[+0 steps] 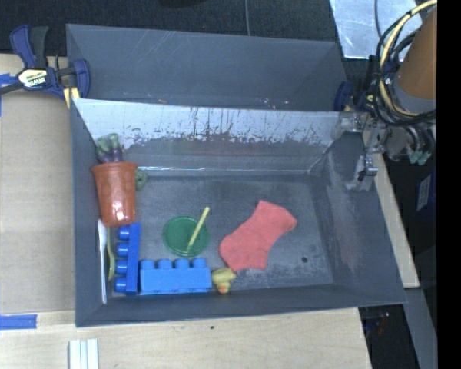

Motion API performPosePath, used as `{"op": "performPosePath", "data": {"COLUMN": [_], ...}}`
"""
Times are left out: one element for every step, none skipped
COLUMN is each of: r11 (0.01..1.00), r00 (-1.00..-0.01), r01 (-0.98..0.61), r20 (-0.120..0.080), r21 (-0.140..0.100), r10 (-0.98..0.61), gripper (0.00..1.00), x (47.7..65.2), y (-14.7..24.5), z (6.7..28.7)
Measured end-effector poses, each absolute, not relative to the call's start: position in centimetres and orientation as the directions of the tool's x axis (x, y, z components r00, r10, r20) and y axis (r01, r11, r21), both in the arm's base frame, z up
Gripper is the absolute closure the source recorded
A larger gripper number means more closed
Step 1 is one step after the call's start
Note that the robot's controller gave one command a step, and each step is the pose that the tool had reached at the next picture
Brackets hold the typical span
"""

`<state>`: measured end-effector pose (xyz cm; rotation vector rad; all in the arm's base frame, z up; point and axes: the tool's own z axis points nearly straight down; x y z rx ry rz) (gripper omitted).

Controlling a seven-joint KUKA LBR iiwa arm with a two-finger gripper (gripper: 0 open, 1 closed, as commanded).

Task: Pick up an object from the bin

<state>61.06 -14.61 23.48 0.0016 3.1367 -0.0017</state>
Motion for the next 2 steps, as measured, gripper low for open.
{"op": "performPosePath", "data": {"r11": [0.984, 0.905], "r00": [-0.984, -0.905], "r01": [-0.177, -0.424], "r20": [-0.006, -0.008], "r21": [-0.003, -0.006], "r10": [-0.177, -0.424], "gripper": [0.0, 0.0], "x": [60.0, 55.1], "y": [-11.7, -5.9], "z": [17.3, 16.0]}}
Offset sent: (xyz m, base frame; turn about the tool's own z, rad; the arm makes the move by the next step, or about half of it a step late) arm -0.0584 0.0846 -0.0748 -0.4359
